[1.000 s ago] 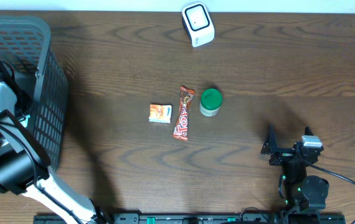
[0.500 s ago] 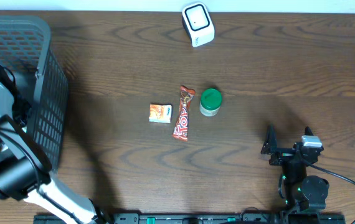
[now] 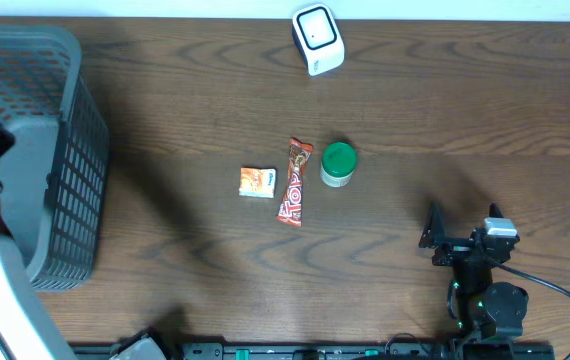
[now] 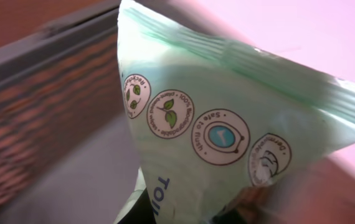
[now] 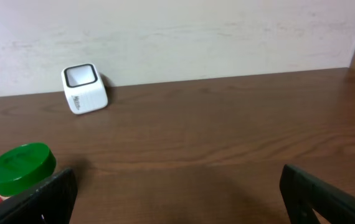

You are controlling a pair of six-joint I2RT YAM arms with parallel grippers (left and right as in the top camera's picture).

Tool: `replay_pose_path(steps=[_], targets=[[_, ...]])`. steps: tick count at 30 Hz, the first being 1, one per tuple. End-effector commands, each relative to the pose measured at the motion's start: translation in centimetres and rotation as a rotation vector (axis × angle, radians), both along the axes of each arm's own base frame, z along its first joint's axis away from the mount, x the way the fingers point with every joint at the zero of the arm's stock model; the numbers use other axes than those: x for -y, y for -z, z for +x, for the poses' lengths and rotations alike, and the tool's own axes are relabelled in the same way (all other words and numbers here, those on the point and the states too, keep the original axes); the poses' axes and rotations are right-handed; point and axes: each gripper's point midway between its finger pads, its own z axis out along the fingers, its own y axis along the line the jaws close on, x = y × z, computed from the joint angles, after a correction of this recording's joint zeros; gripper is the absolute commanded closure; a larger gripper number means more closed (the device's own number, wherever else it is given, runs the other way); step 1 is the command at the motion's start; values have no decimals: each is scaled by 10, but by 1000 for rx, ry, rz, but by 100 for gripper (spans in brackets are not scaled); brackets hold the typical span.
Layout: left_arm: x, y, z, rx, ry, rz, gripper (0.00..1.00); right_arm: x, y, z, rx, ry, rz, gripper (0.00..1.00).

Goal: Scan the item barcode
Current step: 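Grasp the green wet-wipes pack in the basket with the left gripper, then carry the wipes pack out and set it beside the jar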

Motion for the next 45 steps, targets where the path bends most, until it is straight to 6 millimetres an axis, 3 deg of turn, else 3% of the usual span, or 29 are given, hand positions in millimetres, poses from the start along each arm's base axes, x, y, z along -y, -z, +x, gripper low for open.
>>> replay_pose_path(steps=[1, 2, 3, 5, 11, 15, 20, 25, 32, 35, 41, 45], targets=[[92, -30, 13, 155, 386, -156, 93, -1, 0, 0, 1, -3, -10, 1], [112, -34, 12, 165, 453, -171, 93, -1, 0, 0, 1, -3, -10, 1], [145, -34, 10, 157, 557, -197, 92, -1, 0, 0, 1, -3, -10, 1], [180, -27, 10, 119, 661, -227, 93, -1, 0, 0, 1, -3, -10, 1], [283, 22, 10, -51, 965, -314, 93, -1, 0, 0, 1, -3, -10, 1], [331, 67, 12, -208, 1083, -367, 93, -1, 0, 0, 1, -3, -10, 1], [369, 128, 20, -407, 1153, -452, 93, -1, 0, 0, 1, -3, -10, 1], [388, 176, 23, -553, 1192, -592, 93, -1, 0, 0, 1, -3, -10, 1], [389, 237, 31, -703, 1151, -630, 93, -1, 0, 0, 1, -2, -10, 1], [382, 252, 35, -733, 1118, -578, 93, -1, 0, 0, 1, -3, -10, 1], [345, 280, 45, -813, 956, -306, 93, -1, 0, 0, 1, -3, -10, 1], [356, 283, 36, -841, 977, -246, 93, -1, 0, 0, 1, -3, -10, 1]])
